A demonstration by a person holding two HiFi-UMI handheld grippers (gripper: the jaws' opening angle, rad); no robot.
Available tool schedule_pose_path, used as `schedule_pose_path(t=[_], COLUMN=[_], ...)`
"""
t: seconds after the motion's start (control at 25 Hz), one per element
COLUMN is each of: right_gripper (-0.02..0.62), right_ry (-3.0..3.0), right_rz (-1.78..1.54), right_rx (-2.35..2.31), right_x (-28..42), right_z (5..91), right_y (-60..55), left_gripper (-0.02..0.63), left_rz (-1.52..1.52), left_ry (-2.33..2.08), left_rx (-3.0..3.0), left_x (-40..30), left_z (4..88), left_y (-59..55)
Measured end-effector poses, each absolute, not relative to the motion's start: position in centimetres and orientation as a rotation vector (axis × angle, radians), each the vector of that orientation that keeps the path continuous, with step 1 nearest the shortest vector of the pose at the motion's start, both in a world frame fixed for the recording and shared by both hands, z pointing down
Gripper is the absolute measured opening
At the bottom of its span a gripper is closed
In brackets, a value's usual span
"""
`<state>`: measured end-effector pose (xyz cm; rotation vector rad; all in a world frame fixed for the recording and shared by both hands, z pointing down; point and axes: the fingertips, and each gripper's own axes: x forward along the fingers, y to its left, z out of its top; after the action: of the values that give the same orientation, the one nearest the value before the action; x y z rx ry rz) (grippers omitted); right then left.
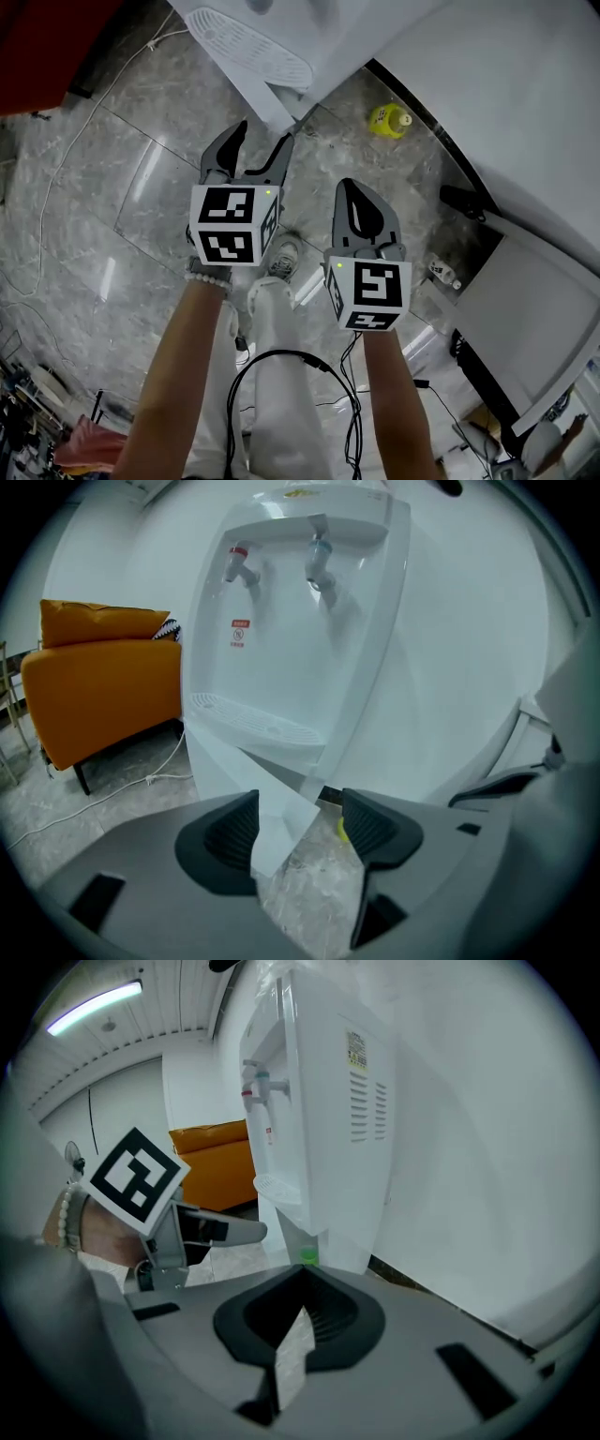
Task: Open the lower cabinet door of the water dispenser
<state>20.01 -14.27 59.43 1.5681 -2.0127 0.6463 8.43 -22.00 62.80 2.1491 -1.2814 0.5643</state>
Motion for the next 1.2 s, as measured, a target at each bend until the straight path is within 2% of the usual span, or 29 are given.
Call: schedule_pose_path(t=[0.56,1.2], right_gripper=[0.005,0.005], right_ry=[-1.989,-1.981], right_rz=[0.700,0.672], right_rx=[1.552,1.523], right_x=[21.7,21.2], right_z=[60.2,60.3], right_y=[-12.4,-11.8], left_gripper=[0.305,0.324], left_rz=[0.600,0.559], left_ry=[-1.393,-1.399], left_rx=[1.957,1.914], left_x=[9.3,8.7], left_z=[67.5,68.2], left_y=[-25.1,-24.8])
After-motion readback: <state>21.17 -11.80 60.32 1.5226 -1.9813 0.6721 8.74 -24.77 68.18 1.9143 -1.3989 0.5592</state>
